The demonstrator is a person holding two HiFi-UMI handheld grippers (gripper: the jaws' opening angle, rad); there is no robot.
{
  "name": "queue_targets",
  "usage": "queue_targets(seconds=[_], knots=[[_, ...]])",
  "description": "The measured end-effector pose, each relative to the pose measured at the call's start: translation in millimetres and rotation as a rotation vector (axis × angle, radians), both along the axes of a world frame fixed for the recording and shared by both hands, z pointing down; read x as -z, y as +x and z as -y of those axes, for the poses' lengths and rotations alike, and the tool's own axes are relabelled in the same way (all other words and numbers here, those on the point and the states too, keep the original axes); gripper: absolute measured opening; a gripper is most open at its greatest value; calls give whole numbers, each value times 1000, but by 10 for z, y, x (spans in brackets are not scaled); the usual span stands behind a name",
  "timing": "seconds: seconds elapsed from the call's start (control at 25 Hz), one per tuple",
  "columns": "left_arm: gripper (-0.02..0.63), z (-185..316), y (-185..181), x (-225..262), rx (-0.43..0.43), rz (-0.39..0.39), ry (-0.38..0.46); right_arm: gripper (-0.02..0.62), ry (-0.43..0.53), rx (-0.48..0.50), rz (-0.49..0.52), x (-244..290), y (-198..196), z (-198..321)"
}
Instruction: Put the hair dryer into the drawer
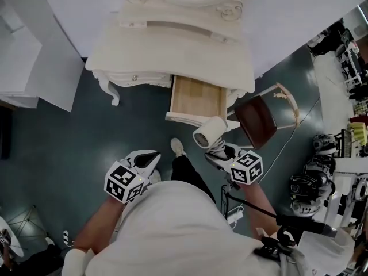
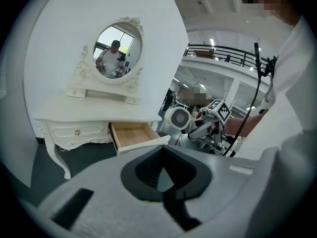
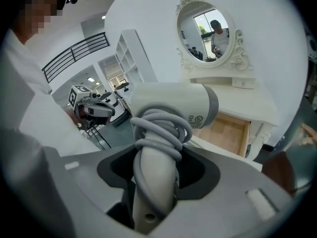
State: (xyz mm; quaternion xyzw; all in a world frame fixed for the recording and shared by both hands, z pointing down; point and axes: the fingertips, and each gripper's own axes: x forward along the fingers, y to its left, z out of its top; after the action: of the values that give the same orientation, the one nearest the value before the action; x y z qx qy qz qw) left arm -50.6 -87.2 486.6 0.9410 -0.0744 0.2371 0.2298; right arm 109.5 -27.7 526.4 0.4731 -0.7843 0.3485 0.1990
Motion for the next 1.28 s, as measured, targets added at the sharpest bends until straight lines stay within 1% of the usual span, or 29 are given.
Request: queue_targets(seconds=[0.32,0.52,0.72,0.88,1.08,1.28], knots=[[2,745,573,197,127,19,43,227,-50,210,-68,-312,553,869],[2,1017,858,266,190,39,47,227,-98,305,-81,-605,868,1236],[0,1185,943,205,267,75,39,227,-157,395,-98,-988,1060,1500],[2,1269,972,150,328,98,22,227,-196,462,-115,-1276,1129,1678],[2,1377,1007,151,398,113,19,227,-240,521,-143,-1601,1208,1873],[2,1425,967,116,451,131,11,227,-274,575,-184,-1883,1210,2030]])
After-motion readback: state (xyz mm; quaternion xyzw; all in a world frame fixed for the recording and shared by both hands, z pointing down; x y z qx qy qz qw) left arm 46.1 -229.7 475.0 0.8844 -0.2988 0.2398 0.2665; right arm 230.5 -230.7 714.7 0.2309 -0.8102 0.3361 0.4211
